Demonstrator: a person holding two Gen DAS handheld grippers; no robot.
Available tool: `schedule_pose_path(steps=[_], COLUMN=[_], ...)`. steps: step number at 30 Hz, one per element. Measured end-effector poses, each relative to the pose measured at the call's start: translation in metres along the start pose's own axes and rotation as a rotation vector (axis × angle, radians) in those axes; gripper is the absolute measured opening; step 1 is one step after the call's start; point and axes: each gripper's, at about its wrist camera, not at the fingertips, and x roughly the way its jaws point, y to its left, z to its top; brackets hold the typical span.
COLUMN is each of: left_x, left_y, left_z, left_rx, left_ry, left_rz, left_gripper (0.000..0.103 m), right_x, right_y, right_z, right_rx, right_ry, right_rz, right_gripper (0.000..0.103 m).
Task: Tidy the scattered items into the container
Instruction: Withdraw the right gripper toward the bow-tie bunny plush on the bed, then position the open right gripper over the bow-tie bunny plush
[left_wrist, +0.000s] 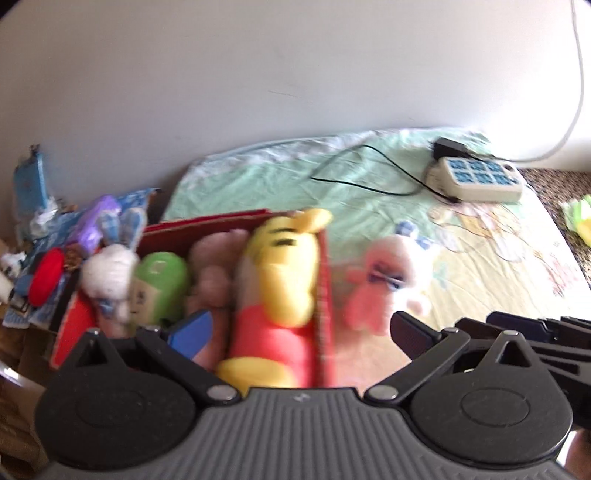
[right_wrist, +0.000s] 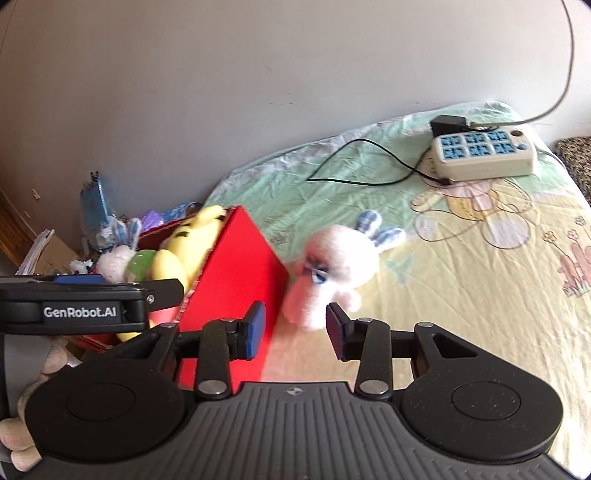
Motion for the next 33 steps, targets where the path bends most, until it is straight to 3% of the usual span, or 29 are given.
schedule_pose_path(steps=[6, 14, 27, 33], left_x=[0.019, 0.052, 0.101, 0.105], left_y=[-0.045, -0.072, -0.080, -0.078], left_z=[-0.002, -0.011, -0.039, -0.046], left_rx=[0.061, 0.080, 0.052, 0.048], left_ry=[0.068, 0.148, 0.209, 0.215], left_rz=[-0.070, -0.134, -0.191, -0.201], left_gripper=[0.103, 0.103, 0.102, 0.103], right_x=[-0.007, -0.008, 0.015, 0.027], right_y=[-0.052, -0.094, -0.109, -0.110], right_z=[-0.003, -0.006, -0.004, -0.001], right_rx=[0.113, 0.228, 0.221, 0.206], right_ry=[0.025, 0.049, 0.110, 0.138], right_rz=[-0.063, -0.087, -0.082, -0.080], right_gripper=[0.041, 0.041, 0.041, 0.041])
